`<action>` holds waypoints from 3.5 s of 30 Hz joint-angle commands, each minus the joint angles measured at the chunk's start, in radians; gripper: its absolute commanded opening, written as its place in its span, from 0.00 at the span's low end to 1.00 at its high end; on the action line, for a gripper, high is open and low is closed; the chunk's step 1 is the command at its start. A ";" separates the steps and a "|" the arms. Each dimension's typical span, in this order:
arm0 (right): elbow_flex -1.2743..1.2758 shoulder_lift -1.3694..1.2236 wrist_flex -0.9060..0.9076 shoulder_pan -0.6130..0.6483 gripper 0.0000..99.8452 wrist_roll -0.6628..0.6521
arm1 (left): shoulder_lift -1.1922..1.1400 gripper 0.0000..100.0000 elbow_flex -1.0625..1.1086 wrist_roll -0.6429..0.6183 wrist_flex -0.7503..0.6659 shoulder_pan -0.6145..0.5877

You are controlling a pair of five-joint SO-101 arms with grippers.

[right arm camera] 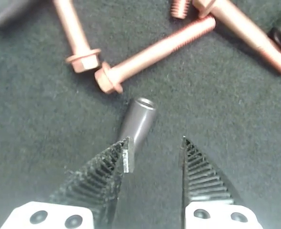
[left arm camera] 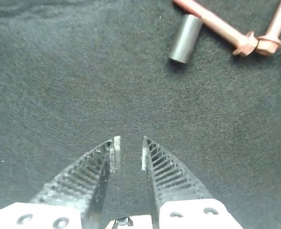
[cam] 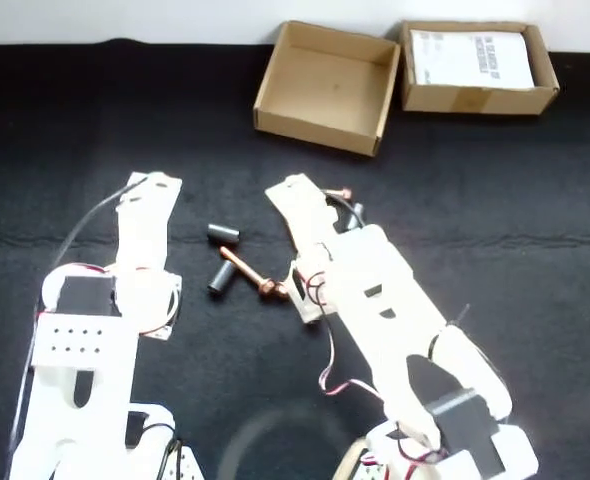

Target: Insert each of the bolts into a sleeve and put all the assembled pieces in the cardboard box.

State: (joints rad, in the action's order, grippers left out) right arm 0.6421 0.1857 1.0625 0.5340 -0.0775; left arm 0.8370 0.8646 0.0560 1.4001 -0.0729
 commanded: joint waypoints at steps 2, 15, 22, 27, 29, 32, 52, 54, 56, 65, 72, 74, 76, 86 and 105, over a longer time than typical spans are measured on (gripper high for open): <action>-0.007 -0.056 -0.044 0.024 0.16 0.014 | -0.001 0.10 0.042 0.002 -0.034 0.008; -0.008 -0.180 -0.127 0.116 0.16 0.057 | -0.001 0.10 0.058 0.002 -0.040 0.007; -0.008 -0.255 -0.165 0.111 0.03 0.057 | -0.001 0.10 0.058 0.002 -0.040 0.007; -0.054 -0.259 -0.099 0.090 0.01 0.055 | -0.001 0.10 0.056 0.002 -0.061 0.007; -0.125 -0.257 -0.022 0.045 0.01 0.055 | 0.001 0.10 0.051 0.002 -0.061 0.008; -0.255 -0.255 0.090 -0.050 0.01 0.055 | -0.001 0.10 0.050 0.003 -0.074 0.013; -0.596 0.174 0.555 -0.400 0.01 0.049 | -0.515 0.13 -0.463 -0.018 0.029 0.191; -0.545 0.249 0.558 -0.400 0.01 0.046 | -0.591 0.13 -0.533 -0.043 0.049 0.236; -0.481 0.331 0.558 -0.400 0.01 0.020 | -0.659 0.13 -0.590 -0.055 0.058 0.289; -0.160 0.605 0.518 -0.400 0.01 -0.054 | -0.877 0.13 -0.760 -0.106 0.063 0.487; 0.016 0.756 0.492 -0.401 0.01 -0.100 | -1.079 0.13 -0.849 -0.100 0.058 0.513; 0.039 0.780 0.492 -0.401 0.01 -0.114 | -1.142 0.13 -0.885 -0.098 0.063 0.513; 0.062 0.794 0.492 -0.401 0.01 -0.114 | -1.196 0.13 -0.911 -0.075 0.064 0.513; 0.111 0.796 0.456 -0.427 0.01 -0.115 | -1.308 0.13 -1.044 0.216 0.207 0.503; 0.113 0.800 0.450 -0.429 0.01 -0.115 | -1.319 0.13 -1.162 1.031 0.325 0.401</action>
State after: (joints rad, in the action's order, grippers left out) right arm 0.7572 0.9636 1.5182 0.1151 -0.1818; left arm -0.4841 -0.2631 1.0319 1.7238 0.3659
